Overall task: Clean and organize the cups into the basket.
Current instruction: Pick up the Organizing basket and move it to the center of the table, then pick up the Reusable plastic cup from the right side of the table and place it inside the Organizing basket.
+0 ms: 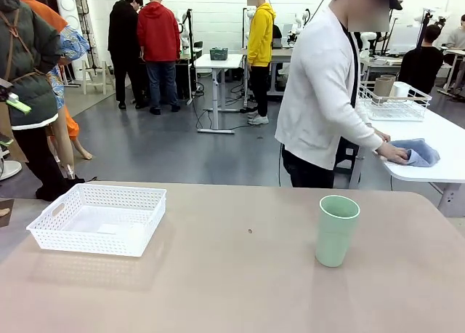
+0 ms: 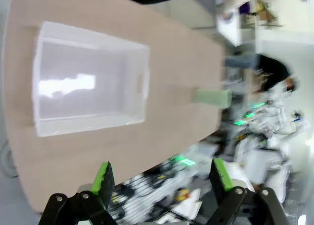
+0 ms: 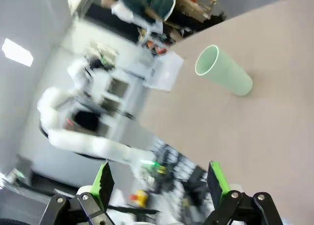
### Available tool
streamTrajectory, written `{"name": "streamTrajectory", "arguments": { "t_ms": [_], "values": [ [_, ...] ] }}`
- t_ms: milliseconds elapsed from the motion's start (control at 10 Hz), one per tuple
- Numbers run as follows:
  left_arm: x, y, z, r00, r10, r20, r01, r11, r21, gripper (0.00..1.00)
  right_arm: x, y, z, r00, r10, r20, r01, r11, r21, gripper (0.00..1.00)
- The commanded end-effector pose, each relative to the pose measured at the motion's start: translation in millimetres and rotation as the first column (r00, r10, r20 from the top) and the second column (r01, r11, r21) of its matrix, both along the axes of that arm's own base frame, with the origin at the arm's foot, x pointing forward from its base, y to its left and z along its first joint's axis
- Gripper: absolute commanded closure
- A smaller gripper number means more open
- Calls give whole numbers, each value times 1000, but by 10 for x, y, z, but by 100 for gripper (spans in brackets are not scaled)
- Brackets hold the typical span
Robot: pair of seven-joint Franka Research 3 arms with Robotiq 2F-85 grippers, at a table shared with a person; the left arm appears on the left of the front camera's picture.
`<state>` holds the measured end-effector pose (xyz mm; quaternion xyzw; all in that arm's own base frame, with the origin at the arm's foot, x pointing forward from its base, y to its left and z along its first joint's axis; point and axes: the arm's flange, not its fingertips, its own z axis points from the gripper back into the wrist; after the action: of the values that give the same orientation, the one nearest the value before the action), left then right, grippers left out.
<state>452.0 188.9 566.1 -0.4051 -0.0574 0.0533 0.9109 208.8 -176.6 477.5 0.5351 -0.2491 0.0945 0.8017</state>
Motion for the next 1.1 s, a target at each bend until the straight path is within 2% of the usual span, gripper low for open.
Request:
{"name": "streamTrajectory", "arguments": {
  "t_ms": [0,200,500,600,700,800,1000],
  "values": [
    [77,-369,1,991,-112,-67,129,905,406,0,223,189,-361,991,57,118,-43,992,-122,0],
    [284,-738,-108,979,-108,-173,194,751,632,0,309,532,-657,973,85,214,-38,976,-216,0],
    [507,-1155,-325,978,-42,-206,192,573,797,0,341,696,-953,968,133,212,-84,970,-227,0],
    [528,-1196,-404,980,-41,-193,184,538,823,0,318,677,-991,972,130,195,-90,975,-201,0],
    [516,-1168,-413,987,-58,-151,157,569,807,0,225,609,-935,991,102,89,-90,988,-128,0],
    [566,-1215,-333,977,-69,-201,204,574,793,0,713,170,-570,974,143,178,-99,967,-236,0],
    [566,-1215,-333,977,-69,-201,204,574,793,0,713,170,-570,974,143,178,-99,967,-236,0]
  ]
}}
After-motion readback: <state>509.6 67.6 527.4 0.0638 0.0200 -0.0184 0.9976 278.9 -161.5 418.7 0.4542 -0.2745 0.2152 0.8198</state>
